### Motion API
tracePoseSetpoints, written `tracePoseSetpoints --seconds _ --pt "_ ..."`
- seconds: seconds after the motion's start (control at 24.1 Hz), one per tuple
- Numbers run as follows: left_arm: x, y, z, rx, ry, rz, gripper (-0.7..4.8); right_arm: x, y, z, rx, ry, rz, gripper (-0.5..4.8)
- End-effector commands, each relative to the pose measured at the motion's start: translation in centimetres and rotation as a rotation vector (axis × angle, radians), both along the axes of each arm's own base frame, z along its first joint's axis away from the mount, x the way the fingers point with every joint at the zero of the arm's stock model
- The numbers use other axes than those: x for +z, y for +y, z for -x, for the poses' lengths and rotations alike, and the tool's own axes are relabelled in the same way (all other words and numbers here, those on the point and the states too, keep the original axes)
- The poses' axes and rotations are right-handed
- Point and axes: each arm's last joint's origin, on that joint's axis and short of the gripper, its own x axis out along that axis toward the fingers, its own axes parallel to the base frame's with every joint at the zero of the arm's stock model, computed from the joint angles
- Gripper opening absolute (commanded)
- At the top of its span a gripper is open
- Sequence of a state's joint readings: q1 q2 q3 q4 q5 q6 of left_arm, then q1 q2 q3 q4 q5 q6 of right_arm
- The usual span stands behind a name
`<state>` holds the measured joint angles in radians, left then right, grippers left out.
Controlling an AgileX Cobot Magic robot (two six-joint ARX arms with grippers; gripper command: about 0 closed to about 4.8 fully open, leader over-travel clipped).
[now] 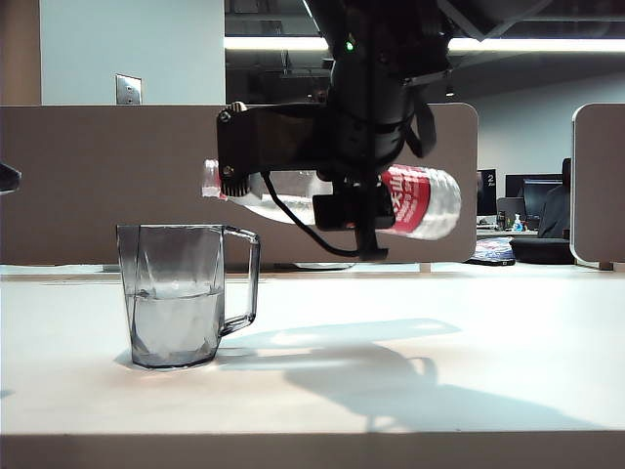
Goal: Pick up the mineral water bottle on the table and pour water into the mug until it's half full.
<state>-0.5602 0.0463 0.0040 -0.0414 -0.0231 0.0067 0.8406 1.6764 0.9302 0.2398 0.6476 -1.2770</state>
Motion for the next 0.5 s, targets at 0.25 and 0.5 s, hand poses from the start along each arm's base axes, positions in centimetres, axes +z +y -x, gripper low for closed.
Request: tracePoseSetpoints --seconds 0.25,0.5 --pt "0.23 0.01 -0.01 0.001 -0.013 0.008 -0.05 0.22 -0.09 0.17 -0.133 0.045 -0.258 2.42" --pt "0.23 0.01 -0.01 0.001 -0.013 0.008 -0.05 0.07 -0.20 0.23 -0.271 0.086 -0.539 2.37"
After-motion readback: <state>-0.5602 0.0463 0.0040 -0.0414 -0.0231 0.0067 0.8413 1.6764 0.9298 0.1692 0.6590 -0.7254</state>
